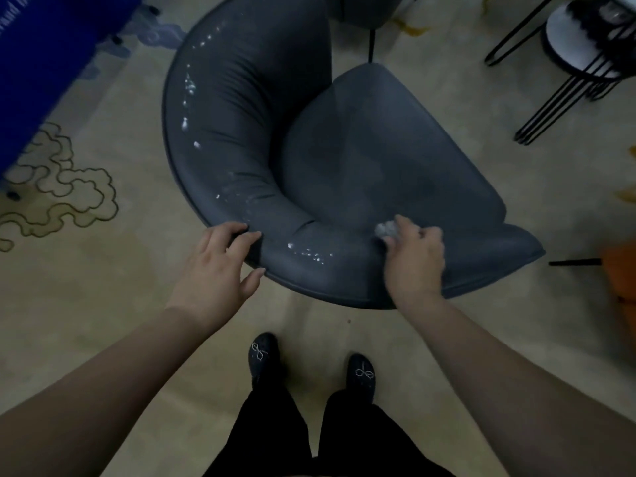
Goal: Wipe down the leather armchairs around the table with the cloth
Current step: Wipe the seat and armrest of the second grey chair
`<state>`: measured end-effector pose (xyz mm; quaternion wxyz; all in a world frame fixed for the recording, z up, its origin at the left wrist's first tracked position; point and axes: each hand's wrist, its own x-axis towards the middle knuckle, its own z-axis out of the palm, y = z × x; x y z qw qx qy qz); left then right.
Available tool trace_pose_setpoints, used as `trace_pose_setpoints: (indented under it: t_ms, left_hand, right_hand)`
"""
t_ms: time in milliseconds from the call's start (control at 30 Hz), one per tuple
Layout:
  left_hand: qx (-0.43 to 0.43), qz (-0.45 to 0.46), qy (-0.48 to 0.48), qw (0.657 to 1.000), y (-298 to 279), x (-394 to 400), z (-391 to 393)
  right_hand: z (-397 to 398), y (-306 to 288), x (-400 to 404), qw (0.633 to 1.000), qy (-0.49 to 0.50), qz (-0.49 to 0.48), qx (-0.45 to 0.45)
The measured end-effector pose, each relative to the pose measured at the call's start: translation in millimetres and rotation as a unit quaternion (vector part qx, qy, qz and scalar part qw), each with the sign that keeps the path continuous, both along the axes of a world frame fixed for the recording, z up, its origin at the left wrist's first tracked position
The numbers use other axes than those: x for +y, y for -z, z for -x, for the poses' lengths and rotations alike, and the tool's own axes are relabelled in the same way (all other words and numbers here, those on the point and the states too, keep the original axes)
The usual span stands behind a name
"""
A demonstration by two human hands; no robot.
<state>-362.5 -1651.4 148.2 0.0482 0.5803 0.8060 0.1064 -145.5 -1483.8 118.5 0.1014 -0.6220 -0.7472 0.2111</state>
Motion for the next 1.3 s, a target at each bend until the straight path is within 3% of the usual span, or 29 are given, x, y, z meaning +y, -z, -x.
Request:
trace_pose_setpoints:
  t_ms: [100,267,333,467,600,767,900,1067,1233,1300]
  left_hand:
    - [0.0,0.0,0.048,0.999,-2,1,16]
    - [-0.019,0.014,0.105,0.994,-6,1,32]
    - [-0.026,0.018,0.118,0.993,-8,1,41]
    - [-0.035,-0.002,0.124,0.992,-9,6,65]
    - [-0.044,-0.015,0.126,0.991,-6,15,84]
    - [-0.048,-0.017,0.117,0.992,-5,21,91]
    - [-0.039,-0.007,0.109,0.993,-8,24,92]
    - [-0.023,0.004,0.057,0.998,-16,28,103]
    - [0.0,0.021,0.003,1.0,-23,34,125]
    - [0.008,0.032,0.009,0.999,-27,38,136]
  right_hand:
    - [11,-2,-6,0.999,0.033,0.014,-0.013]
    - [93,-10,-49,0.995,-0.069,0.031,0.062]
    - [97,-10,-48,0.996,-0.068,0.027,0.057]
    - [49,-5,-35,0.998,0.06,-0.027,-0.016]
    - [59,-7,-53,0.986,0.164,-0.016,-0.008]
    - [146,-19,-92,0.997,0.06,-0.001,0.049]
    - [129,-19,-78,0.999,-0.006,-0.019,0.048]
    - [84,-8,-49,0.996,0.093,-0.013,0.005]
    - [142,-18,-71,0.994,-0.076,0.01,0.084]
    - [149,-18,-70,0.99,-0.093,0.022,0.107]
